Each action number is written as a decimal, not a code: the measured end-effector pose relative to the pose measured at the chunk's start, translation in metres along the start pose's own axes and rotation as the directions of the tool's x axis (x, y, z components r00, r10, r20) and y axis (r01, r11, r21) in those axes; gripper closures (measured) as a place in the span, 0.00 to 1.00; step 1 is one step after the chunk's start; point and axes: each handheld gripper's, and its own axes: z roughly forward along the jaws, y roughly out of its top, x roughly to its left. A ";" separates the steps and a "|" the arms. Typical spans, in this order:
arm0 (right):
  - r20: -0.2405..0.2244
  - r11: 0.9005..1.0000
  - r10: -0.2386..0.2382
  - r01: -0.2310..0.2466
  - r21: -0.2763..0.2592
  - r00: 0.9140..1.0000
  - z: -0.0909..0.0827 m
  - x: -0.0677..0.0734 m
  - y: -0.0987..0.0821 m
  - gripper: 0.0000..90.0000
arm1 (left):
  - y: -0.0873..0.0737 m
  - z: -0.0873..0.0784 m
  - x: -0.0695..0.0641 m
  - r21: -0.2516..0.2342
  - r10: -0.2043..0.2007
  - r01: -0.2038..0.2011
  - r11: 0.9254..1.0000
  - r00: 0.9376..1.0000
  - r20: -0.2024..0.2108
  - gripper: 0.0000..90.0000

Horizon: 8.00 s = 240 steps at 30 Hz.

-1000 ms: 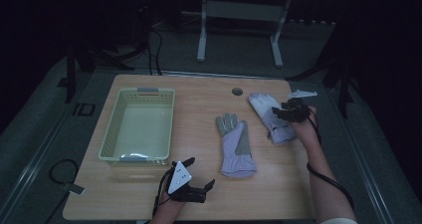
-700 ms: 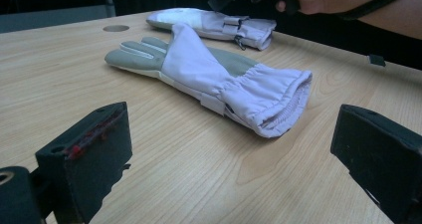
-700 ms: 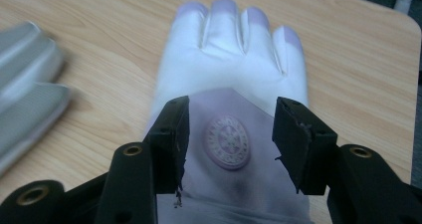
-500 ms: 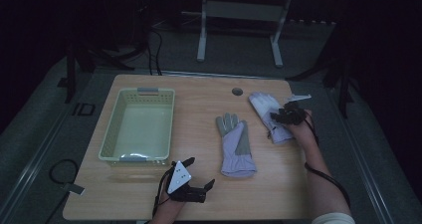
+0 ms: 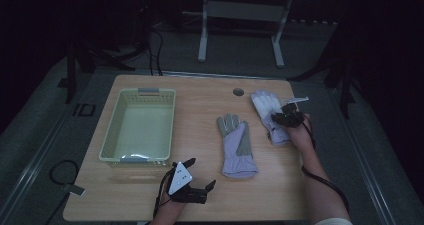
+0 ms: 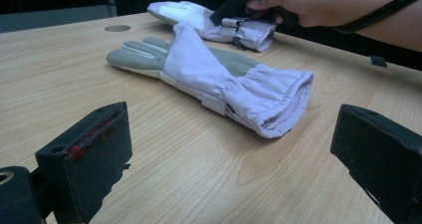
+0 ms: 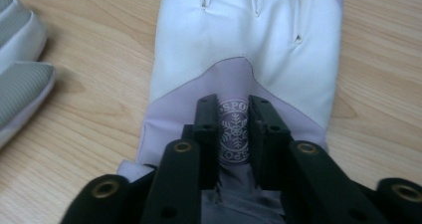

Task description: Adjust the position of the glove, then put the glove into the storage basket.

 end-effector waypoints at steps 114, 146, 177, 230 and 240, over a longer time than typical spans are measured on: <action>-0.037 0.987 0.067 -0.071 -0.147 0.997 -0.164 0.068 -0.019 0.90 | 0.000 0.000 -0.002 0.004 0.015 -0.015 1.000 1.000 -0.013 0.03; -0.126 0.999 0.024 -0.027 -0.024 0.992 -0.117 0.186 0.002 0.89 | 0.000 0.001 -0.003 0.008 0.031 -0.031 0.999 1.000 -0.007 0.03; -0.133 0.997 -0.059 0.065 0.036 0.989 -0.061 0.183 -0.014 0.68 | 0.000 -0.001 -0.002 -0.008 0.034 -0.034 0.999 0.999 -0.005 0.06; -0.248 0.983 -0.117 0.077 -0.165 0.962 -0.058 0.126 -0.041 0.22 | 0.045 0.075 -0.016 0.295 -0.183 0.205 0.933 0.978 -0.102 0.26; -0.352 0.998 -0.011 -0.011 -0.061 0.936 -0.028 0.114 -0.062 0.23 | 0.029 0.090 -0.008 0.370 -0.227 0.228 0.901 0.973 -0.046 0.29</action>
